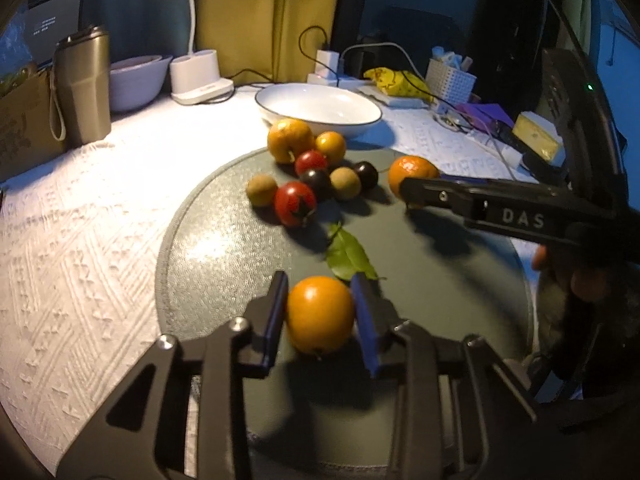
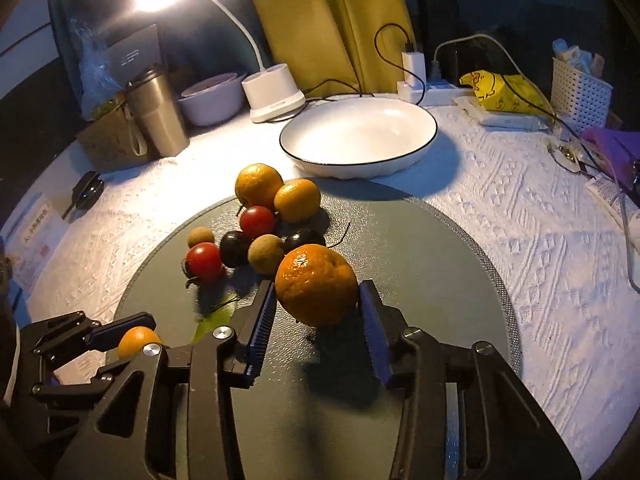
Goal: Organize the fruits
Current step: 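Grasp the large tangerine with the right tool while the left tool grasps an orange, then carry the tangerine in the right tool while the left tool carries the orange to the white plate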
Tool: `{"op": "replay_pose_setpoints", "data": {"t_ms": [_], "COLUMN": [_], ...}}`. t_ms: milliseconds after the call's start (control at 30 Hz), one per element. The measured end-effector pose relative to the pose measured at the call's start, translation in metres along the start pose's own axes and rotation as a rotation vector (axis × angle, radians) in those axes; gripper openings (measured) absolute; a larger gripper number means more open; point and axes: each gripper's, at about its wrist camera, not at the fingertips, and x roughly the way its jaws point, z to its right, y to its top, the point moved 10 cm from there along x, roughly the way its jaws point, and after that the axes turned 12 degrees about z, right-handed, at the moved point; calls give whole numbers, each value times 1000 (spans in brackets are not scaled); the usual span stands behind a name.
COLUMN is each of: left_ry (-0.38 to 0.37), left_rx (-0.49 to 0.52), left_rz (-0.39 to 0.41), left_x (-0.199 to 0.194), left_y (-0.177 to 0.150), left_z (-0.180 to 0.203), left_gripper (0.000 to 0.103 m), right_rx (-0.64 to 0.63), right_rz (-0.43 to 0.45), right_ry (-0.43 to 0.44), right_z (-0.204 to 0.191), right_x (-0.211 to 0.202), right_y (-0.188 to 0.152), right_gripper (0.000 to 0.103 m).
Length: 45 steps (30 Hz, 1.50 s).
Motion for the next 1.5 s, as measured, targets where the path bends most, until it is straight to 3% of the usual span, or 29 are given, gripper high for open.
{"op": "replay_pose_setpoints", "data": {"t_ms": [367,700,1200,1500], "left_ry": [-7,-6,-15,-38], "left_rx": [12,39,51,35], "left_rz": [66,187,232,199], "left_x": [-4,8,59,103], "left_y": [34,92,145,164], "left_z": [-5,-17,-38,-53], "left_gripper": [34,34,34,34], "right_rx": [1,-8,-56,-86], "right_rz": [69,121,151,166], "right_ry": [-19,-38,-77,-98], "right_z": [3,14,38,54], "right_x": [-25,-27,2,30], "right_y": [21,49,86,113], "right_gripper": [45,45,45,45]}}
